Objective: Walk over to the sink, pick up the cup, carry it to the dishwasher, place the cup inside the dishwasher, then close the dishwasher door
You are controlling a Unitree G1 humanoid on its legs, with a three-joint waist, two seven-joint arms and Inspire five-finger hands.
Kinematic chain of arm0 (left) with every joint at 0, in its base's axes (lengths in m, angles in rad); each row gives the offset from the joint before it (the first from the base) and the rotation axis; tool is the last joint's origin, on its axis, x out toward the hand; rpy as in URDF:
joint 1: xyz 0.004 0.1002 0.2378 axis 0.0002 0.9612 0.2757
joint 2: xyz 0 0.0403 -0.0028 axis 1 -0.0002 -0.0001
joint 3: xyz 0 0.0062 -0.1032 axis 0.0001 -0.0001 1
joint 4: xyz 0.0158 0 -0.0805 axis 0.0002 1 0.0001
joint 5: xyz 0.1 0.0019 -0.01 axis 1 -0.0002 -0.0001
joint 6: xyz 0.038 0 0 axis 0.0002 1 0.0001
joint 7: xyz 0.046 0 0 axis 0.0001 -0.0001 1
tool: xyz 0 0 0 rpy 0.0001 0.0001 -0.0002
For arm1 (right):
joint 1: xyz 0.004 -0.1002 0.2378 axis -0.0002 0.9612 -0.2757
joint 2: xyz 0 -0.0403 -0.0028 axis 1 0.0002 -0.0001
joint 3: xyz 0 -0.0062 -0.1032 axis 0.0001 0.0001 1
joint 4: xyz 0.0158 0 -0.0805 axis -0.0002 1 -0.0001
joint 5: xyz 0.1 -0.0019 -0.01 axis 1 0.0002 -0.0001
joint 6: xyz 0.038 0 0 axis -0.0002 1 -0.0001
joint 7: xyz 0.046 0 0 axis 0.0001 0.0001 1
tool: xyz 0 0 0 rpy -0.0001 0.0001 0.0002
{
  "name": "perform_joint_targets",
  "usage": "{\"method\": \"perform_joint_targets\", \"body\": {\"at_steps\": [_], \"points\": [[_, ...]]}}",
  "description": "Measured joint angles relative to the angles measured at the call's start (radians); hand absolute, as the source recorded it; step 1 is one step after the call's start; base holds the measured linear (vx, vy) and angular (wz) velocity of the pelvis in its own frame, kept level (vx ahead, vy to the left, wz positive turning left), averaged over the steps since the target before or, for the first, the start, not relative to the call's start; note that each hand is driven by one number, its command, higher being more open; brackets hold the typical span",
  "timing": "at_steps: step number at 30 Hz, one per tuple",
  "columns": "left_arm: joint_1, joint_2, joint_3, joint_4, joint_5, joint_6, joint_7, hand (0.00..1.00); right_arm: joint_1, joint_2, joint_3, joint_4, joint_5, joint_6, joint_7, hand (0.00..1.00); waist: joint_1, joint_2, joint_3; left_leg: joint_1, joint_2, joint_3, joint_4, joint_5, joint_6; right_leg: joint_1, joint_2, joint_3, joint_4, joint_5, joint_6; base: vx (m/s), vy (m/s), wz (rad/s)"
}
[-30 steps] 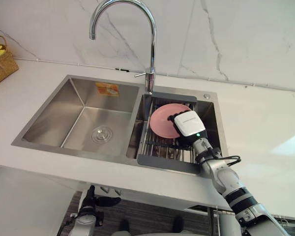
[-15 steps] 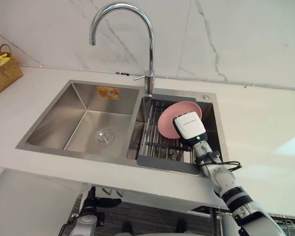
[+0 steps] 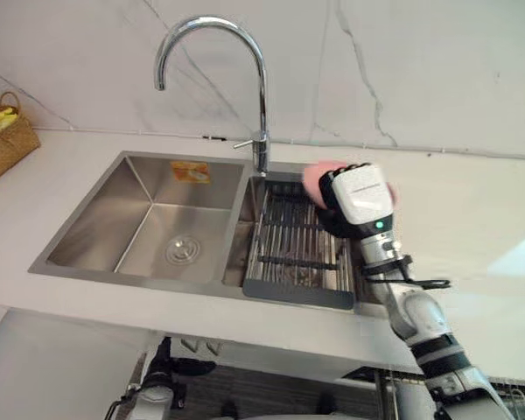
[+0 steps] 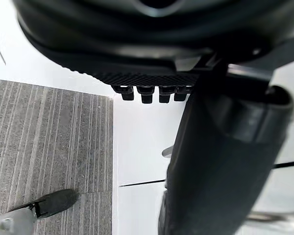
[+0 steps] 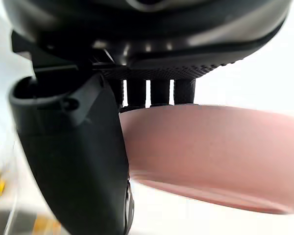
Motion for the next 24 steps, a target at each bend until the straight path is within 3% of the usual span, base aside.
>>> {"method": "perform_joint_targets", "body": {"at_steps": [1, 2, 3, 4, 5, 7, 8, 9, 10, 11, 13, 16, 18, 19, 21, 22, 24], "points": [[0.03, -0.001, 0.0, -0.015, 0.0, 0.004, -0.012, 1.0, -0.001, -0.025, -0.013, -0.027, 0.027, -0.018, 0.018, 0.0, 0.01, 0.02, 0.002, -0.042, 0.02, -0.046, 0.187, -0.11, 0.001, 0.007, 0.016, 0.055, 0.028, -0.011, 0.008, -0.08, 0.085, -0.61], [0.05, -0.002, 0.0, -0.029, 0.0, 0.008, -0.018, 1.0, -0.004, -0.042, -0.019, -0.044, 0.034, -0.029, 0.025, 0.0, 0.018, 0.034, 0.004, -0.06, 0.03, -0.084, 0.27, -0.162, -0.004, 0.006, 0.03, 0.084, 0.043, -0.024, 0.009, -0.14, 0.141, -1.13], [0.077, -0.007, -0.002, -0.035, 0.0, 0.008, -0.025, 1.0, -0.003, -0.08, -0.038, -0.081, 0.052, -0.057, 0.035, 0.0, 0.029, 0.074, 0.009, -0.079, 0.049, -0.151, 0.379, -0.247, -0.019, 0.001, 0.057, 0.139, 0.07, -0.034, 0.009, -0.19, 0.202, -1.27], [0.09, -0.002, -0.002, -0.035, -0.001, 0.013, -0.04, 1.0, 0.014, -0.106, -0.063, -0.11, 0.067, -0.073, 0.035, 0.0, 0.025, 0.088, 0.013, -0.091, 0.051, -0.146, 0.436, -0.287, -0.019, -0.022, 0.066, 0.184, 0.098, -0.031, 0.013, -0.19, 0.209, -1.17], [0.091, 0.007, -0.002, -0.035, -0.002, 0.014, -0.049, 1.0, 0.025, -0.114, -0.077, -0.121, 0.072, -0.076, 0.035, 0.0, 0.023, 0.082, 0.017, -0.093, 0.042, -0.136, 0.449, -0.295, -0.015, -0.04, 0.059, 0.204, 0.108, -0.028, 0.019, -0.26, 0.227, -1.01], [0.091, 0.056, -0.022, -0.061, -0.005, 0.018, -0.098, 1.0, 0.032, -0.133, -0.117, -0.142, 0.096, -0.075, 0.033, 0.0, 0.024, 0.036, 0.046, -0.125, -0.026, -0.094, 0.488, -0.314, 0.018, -0.123, 0.023, 0.307, 0.118, -0.013, 0.034, -0.39, 0.238, -1.18], [0.092, 0.068, -0.023, -0.073, -0.009, 0.022, -0.115, 1.0, 0.034, -0.134, -0.126, -0.142, 0.111, -0.074, 0.031, 0.0, 0.026, 0.023, 0.053, -0.139, -0.047, -0.067, 0.499, -0.317, 0.033, -0.149, 0.013, 0.332, 0.102, -0.021, 0.022, -0.39, 0.227, -1.28], [0.092, 0.072, -0.023, -0.075, -0.011, 0.022, -0.127, 1.0, 0.036, -0.132, -0.131, -0.14, 0.113, -0.074, 0.03, 0.0, 0.028, 0.022, 0.057, -0.149, -0.055, -0.041, 0.496, -0.312, 0.062, -0.167, 0.004, 0.327, 0.077, -0.053, -0.025, -0.4, 0.202, -1.48], [0.091, 0.067, -0.016, -0.076, -0.01, 0.024, -0.13, 1.0, 0.032, -0.125, -0.128, -0.141, 0.115, -0.083, 0.03, 0.0, 0.033, 0.047, 0.074, -0.141, -0.019, 0.039, 0.449, -0.274, 0.123, -0.192, -0.013, 0.229, 0.114, -0.105, -0.1, -0.33, 0.131, -1.41], [0.092, 0.057, -0.006, -0.076, -0.011, 0.027, -0.127, 1.0, 0.032, -0.124, -0.125, -0.141, 0.12, -0.096, 0.03, 0.0, 0.031, 0.051, 0.082, -0.13, -0.001, 0.086, 0.424, -0.25, 0.132, -0.218, -0.023, 0.155, 0.18, -0.105, -0.103, -0.41, 0.138, -1.49], [0.093, 0.038, 0.048, -0.084, -0.039, 0.048, -0.106, 1.0, 0.029, -0.123, -0.111, -0.139, 0.121, -0.163, 0.03, 0.0, 0.038, 0.058, 0.083, -0.076, 0.041, 0.229, 0.282, -0.15, 0.127, -0.231, -0.056, -0.067, 0.446, -0.163, -0.158, -0.39, 0.132, -1.26], [0.103, 0.024, 0.116, -0.118, -0.044, 0.051, -0.101, 1.0, -0.006, -0.121, -0.096, -0.139, 0.108, -0.196, 0.048, 0.0, 0.066, 0.053, 0.078, -0.057, 0.076, 0.324, 0.195, -0.124, 0.125, -0.13, -0.081, -0.201, 0.6, -0.287, -0.175, -0.2, 0.046, -1.19], [0.108, 0.027, 0.159, -0.144, -0.054, 0.052, -0.097, 1.0, -0.058, -0.121, -0.083, -0.138, 0.106, -0.211, 0.075, 0.0, 0.093, 0.043, 0.066, -0.088, 0.101, 0.375, 0.181, -0.108, 0.096, -0.064, -0.115, -0.25, 0.611, -0.33, -0.155, -0.22, -0.056, -1.38], [0.108, 0.032, 0.181, -0.149, -0.075, 0.052, -0.084, 1.0, -0.091, -0.12, -0.074, -0.138, 0.097, -0.22, 0.085, 0.0, 0.107, 0.031, 0.059, -0.119, 0.105, 0.379, 0.182, -0.09, 0.069, -0.041, -0.125, -0.256, 0.544, -0.333, -0.134, -0.17, -0.113, -1.36], [0.107, 0.058, 0.191, -0.149, -0.087, 0.052, -0.08, 1.0, -0.115, -0.121, -0.063, -0.138, 0.092, -0.228, 0.115, 0.0, 0.115, 0.004, 0.046, -0.151, 0.108, 0.38, 0.187, -0.061, 0.044, 0.003, -0.123, -0.268, 0.369, -0.272, -0.1, -0.12, -0.202, -1.12], [0.102, 0.08, 0.197, -0.139, -0.101, 0.059, -0.077, 1.0, -0.116, -0.122, -0.063, -0.137, 0.093, -0.228, 0.147, 0.0, 0.115, -0.02, 0.041, -0.167, 0.113, 0.366, 0.206, -0.03, 0.026, 0.035, -0.11, -0.251, 0.255, -0.213, -0.039, -0.09, -0.318, -0.93], [0.092, 0.083, 0.227, -0.097, -0.131, 0.065, -0.059, 1.0, -0.104, -0.146, -0.076, -0.128, 0.094, -0.227, 0.192, 0.0, 0.108, -0.014, 0.039, -0.169, 0.144, 0.348, 0.211, -0.001, 0.017, 0.05, -0.064, -0.241, 0.202, -0.216, -0.001, -0.05, -0.28, -0.61]]}}
